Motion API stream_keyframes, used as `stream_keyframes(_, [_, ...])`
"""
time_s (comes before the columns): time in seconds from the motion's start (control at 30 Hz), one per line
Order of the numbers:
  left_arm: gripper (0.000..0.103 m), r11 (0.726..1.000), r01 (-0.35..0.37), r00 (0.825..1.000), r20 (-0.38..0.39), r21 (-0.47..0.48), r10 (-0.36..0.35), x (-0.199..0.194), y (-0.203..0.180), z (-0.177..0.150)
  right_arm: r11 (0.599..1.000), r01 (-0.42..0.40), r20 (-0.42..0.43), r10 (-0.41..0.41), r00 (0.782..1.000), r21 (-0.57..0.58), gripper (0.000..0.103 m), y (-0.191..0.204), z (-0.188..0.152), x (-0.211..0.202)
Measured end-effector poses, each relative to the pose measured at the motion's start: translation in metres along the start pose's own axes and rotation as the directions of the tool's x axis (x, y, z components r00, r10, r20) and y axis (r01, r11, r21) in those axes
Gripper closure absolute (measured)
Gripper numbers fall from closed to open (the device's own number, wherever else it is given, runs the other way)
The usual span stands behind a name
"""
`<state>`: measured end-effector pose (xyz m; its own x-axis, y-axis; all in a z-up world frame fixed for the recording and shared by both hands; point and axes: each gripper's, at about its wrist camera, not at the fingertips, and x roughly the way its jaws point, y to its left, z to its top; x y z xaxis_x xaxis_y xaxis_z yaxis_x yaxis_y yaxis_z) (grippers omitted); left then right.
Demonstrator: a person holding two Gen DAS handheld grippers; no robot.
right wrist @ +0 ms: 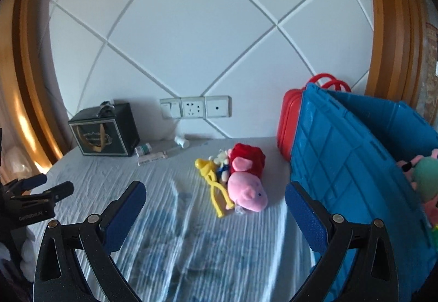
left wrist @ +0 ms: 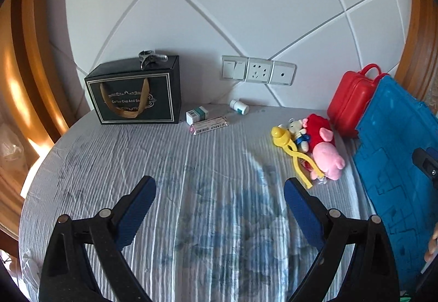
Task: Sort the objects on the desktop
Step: 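Withdraw both grippers from the bin back toward the bed, then grasp the yellow snow-clip toy with the left gripper while the right gripper grasps the white pill bottle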
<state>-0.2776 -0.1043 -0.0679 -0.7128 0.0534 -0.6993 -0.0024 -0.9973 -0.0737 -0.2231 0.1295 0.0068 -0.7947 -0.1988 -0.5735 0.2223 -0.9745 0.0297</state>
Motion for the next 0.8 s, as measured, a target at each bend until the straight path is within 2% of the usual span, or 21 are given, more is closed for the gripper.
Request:
stream_keyframes(0.07, [0.007,1.0,-0.01,0.999,-0.036,0.005,0.01,0.034,0.0,0.004,1.0,0.01,-0.058,-0.009,0.998,0.015,0.0,-0.006,-0.002,0.042])
stream_keyframes(0.17, [0.007,1.0,0.015,0.995,-0.095,0.006,-0.014,0.085,-0.01,0.007,0.999,0.035,-0.111,-0.032,0.993,0.027,0.0,-0.015,-0.008,0.089])
stream_keyframes(0.37, [0.007,0.996,0.089,0.977,-0.195,0.022,-0.083,0.184,-0.068,0.017,0.993,0.082,-0.189,-0.064,0.98,0.087,0.0,-0.045,-0.031,0.162])
stream_keyframes(0.47, [0.007,0.99,0.143,0.954,-0.266,-0.012,-0.141,0.231,-0.097,0.019,0.991,0.094,-0.202,-0.074,0.977,0.095,0.0,-0.054,-0.039,0.195])
stream_keyframes(0.67, [0.007,0.984,0.177,0.941,-0.29,-0.022,-0.176,0.294,-0.146,0.024,0.987,0.109,-0.199,-0.084,0.976,0.119,0.0,-0.076,-0.047,0.243])
stream_keyframes(0.77, [0.008,0.985,0.172,0.934,-0.318,-0.002,-0.163,0.321,-0.167,0.023,0.985,0.1,-0.201,-0.07,0.977,0.14,0.0,-0.086,-0.047,0.257])
stream_keyframes(0.8, [0.011,0.987,0.162,0.933,-0.328,0.007,-0.151,0.328,-0.171,0.021,0.985,0.103,-0.202,-0.074,0.977,0.138,0.0,-0.088,-0.047,0.26])
